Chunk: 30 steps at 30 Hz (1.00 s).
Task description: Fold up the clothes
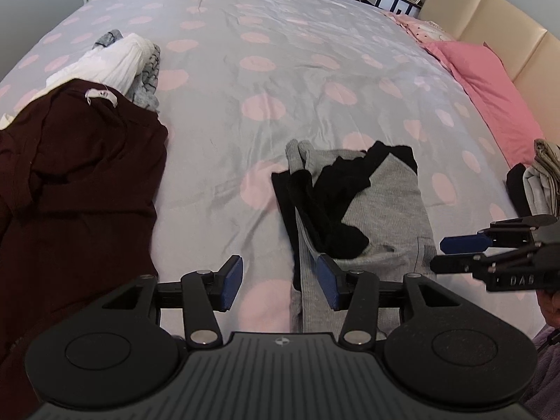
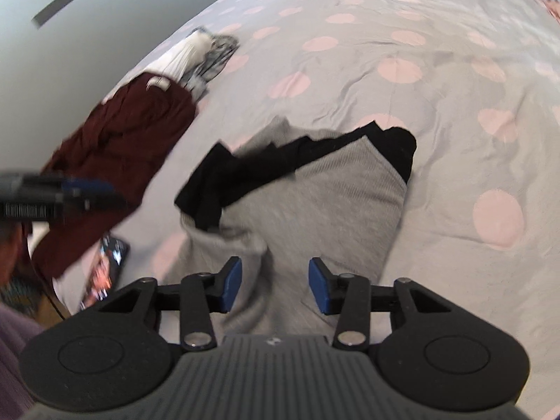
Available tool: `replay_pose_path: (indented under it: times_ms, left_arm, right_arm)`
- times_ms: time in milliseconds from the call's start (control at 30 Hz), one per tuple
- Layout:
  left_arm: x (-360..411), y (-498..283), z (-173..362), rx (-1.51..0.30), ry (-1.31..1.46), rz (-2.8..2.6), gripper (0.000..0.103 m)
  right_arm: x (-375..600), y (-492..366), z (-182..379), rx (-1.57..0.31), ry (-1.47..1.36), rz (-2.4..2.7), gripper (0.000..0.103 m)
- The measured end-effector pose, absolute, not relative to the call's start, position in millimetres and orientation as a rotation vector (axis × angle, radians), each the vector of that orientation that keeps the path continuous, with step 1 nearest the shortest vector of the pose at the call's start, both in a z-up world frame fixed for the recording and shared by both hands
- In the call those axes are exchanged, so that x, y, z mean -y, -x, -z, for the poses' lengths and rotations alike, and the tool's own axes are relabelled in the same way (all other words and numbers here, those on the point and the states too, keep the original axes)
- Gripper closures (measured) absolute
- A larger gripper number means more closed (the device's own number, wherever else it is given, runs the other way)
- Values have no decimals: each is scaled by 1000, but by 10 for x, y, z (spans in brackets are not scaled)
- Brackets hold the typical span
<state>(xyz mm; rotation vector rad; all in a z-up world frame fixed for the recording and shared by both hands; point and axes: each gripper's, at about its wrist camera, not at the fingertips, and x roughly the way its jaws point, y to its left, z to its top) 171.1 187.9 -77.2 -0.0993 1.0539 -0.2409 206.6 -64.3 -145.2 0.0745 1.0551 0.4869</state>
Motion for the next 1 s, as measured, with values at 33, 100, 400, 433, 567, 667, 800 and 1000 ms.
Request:
replay_pose_path:
  times_ms: [33,100,400,433,567,667,800,1000]
  left_arm:
    - [-1856,-1695,797,-1057,101,245,58]
    - [-1800,-1668,837,-1060,97,260,58]
    - [-1653,-1683,853,-1053,96,278,58]
    - [-1659,-1688,851,-1054,106,276,58]
    - [-1674,-1702,838,-1052,128,271,58]
    - [-1690,-1702,835,-1051,132,267,58]
    - [-1709,-1717,860,-1063,130,253,58]
    - [-1549,-1710,952,-1057,77,312,57]
  right_arm:
    - [650,-2027,1485,-1050,-54,-498,61]
    - [661,-1971,1557,-1046,-26,-511,61]
    - [562,-1962,1605,-1002,-73,-598,56]
    - [527,-1983,1592,-991,-76,-611,52]
    - [358,-2084,1628,-977,-45,-613,59]
    - [224,-2094,1662,-997,-29,-662,91]
    - [13,-1969,1622,-1012,4,-773,95]
    - [-185,-1763,1613,-1043,70,-867,83]
